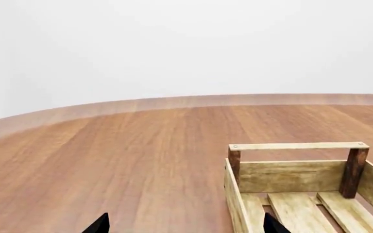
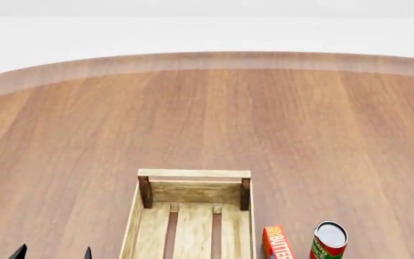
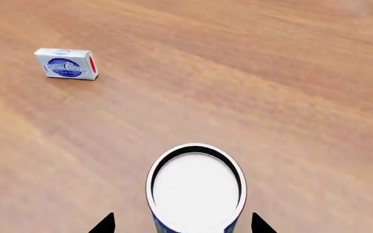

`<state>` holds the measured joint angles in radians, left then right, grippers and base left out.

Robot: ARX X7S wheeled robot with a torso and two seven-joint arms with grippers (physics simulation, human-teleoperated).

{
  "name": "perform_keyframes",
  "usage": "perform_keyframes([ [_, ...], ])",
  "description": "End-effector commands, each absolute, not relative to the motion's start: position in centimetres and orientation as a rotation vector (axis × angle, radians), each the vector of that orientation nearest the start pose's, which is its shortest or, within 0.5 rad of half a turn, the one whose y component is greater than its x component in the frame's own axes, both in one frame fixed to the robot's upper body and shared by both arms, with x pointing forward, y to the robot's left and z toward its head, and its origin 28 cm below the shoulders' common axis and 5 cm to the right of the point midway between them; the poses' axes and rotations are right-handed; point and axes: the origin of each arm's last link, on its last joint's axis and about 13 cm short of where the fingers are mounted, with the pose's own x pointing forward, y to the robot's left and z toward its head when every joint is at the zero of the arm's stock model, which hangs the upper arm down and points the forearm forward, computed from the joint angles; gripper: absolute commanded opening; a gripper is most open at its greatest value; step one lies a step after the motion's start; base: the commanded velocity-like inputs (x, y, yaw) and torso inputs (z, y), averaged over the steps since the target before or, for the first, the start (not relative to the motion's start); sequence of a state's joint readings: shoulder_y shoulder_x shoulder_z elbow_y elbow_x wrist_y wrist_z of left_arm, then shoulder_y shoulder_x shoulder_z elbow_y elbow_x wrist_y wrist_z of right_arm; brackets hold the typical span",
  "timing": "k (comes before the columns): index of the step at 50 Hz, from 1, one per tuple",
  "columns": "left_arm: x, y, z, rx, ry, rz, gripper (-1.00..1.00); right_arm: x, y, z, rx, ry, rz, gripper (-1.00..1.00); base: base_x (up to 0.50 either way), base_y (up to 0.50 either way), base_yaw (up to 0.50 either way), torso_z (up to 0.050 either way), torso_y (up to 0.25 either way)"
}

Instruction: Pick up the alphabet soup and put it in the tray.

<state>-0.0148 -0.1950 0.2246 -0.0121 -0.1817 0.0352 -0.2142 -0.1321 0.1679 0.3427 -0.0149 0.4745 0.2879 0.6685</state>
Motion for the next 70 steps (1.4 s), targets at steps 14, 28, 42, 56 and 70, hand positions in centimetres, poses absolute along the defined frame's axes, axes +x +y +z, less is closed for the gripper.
perform_keyframes([
  [14,20.9,20.8,1.2,0.013,0.002,-0.004,1.0,16.5,-19.8,-1.7,0.207,0.417,-0.969,1.0,0.0,0.0,0.0,0.0,0.0],
  [28,20.9,20.8,1.2,0.015,0.002,-0.003,1.0,16.4,-20.1,-2.6,0.202,0.435,-0.985,1.0,0.0,0.0,0.0,0.0,0.0],
  [42,20.8,20.8,1.2,0.014,0.002,-0.003,1.0,16.8,-20.3,-3.2,0.195,0.441,-0.99,1.0,0.0,0.0,0.0,0.0,0.0],
  [56,20.8,20.8,1.1,0.014,0.002,-0.003,1.0,16.7,-20.2,-2.9,0.182,0.433,-0.991,-1.0,0.0,0.0,0.0,0.0,0.0],
  [70,20.8,20.8,1.1,0.012,0.004,-0.004,1.0,16.8,-18.7,1.0,0.15,0.315,-0.88,-1.0,0.0,0.0,0.0,0.0,0.001],
])
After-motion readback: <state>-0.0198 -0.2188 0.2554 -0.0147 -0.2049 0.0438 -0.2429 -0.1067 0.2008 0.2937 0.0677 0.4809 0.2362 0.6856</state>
